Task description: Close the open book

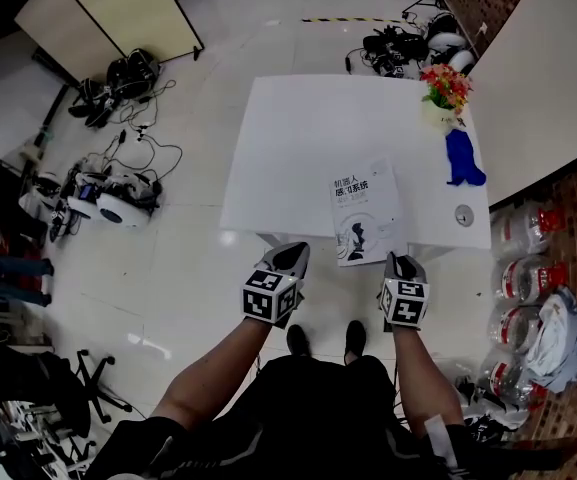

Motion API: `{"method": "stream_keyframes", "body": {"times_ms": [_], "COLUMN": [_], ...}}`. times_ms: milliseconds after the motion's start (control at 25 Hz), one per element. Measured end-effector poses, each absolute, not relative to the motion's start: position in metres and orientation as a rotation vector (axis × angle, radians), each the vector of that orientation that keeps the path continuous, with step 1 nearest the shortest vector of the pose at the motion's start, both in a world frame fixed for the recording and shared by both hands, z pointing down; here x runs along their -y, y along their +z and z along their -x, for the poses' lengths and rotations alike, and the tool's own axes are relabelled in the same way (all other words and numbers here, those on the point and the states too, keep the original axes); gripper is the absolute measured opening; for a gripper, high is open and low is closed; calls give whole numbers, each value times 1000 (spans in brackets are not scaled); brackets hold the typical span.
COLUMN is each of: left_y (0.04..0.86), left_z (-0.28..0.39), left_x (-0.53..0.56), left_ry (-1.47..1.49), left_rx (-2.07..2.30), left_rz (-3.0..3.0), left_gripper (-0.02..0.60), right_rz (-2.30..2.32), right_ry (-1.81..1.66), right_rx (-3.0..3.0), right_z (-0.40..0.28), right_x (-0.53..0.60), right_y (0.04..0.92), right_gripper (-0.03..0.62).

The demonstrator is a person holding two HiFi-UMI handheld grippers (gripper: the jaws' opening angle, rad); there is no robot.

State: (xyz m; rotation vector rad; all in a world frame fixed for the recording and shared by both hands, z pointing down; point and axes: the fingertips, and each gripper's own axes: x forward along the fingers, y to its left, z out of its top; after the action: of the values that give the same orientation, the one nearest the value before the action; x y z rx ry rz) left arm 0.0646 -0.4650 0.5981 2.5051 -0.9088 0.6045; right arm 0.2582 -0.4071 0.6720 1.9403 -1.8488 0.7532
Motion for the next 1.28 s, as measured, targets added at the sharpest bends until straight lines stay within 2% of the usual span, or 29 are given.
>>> {"method": "stream_keyframes", "body": {"times_ms": [120,280,640,840,1120,1160,1280], "left_y": [602,609,590,535,475,466,443], "left_z": [-73,-85,-91,-81,-70,-68,-60], "left_x": [466,465,463,475,468,466,460], "left_ry": [591,607,565,399,233,220,189], "left_rx": [911,896,871,937,920,921,939], "left_rz": [-2489,-2493,-2523,-2577,-2681,-2703,-2751], "left_gripper": [-5,-5,-5,-5,-5,-5,-5], "right_rz": [-1912,-1894,-1758,-1779,-1752,-1761,-1797], "right_ry": [815,898,911,735,462,420,324], "right_rx": [1879,1880,1803,1954,2272,2302,2376], "right_z": [-265,-276,-287,-292,-265,-262,-251], "right_x": [410,407,396,401,421,421,416], "right_y": [683,699,707,630,486,469,426], "right_gripper": [32,82,127,126,123,116,20]}}
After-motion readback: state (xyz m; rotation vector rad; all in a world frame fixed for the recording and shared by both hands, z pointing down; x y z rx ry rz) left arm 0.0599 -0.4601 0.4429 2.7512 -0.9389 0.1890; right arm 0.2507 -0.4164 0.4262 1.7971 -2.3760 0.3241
